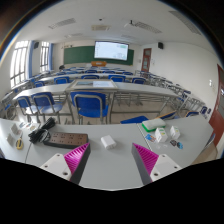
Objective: Unplug charger
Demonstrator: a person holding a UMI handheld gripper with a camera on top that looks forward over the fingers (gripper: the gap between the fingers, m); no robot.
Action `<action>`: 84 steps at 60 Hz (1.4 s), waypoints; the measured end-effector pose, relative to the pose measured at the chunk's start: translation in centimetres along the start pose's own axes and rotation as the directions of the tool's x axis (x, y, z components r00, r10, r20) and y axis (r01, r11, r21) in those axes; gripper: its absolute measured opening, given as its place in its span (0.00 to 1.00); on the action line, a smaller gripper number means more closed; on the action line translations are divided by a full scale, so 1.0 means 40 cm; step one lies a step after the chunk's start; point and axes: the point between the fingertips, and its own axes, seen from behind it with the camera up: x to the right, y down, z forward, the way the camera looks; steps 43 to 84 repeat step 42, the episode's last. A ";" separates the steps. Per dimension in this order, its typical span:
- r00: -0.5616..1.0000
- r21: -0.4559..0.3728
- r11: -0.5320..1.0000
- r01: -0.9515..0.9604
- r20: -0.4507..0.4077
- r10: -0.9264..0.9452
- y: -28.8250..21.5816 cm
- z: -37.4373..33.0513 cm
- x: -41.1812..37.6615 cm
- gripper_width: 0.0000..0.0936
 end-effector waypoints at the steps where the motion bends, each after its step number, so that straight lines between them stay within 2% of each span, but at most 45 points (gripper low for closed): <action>1: 1.000 0.006 1.000 0.002 -0.003 -0.002 0.001 -0.024 -0.001 0.91; 10: 0.999 0.012 0.999 0.034 -0.042 -0.034 0.039 -0.214 0.009 0.91; 18: 0.998 0.012 0.998 0.055 -0.039 -0.054 0.077 -0.342 0.001 0.91; 31: 0.998 0.059 0.997 0.053 -0.019 -0.052 0.065 -0.446 -0.035 0.91; 41: 0.999 0.058 0.998 0.037 0.030 -0.038 0.057 -0.468 -0.066 0.91; 84: 0.999 0.054 0.998 0.037 0.031 -0.039 0.059 -0.468 -0.066 0.91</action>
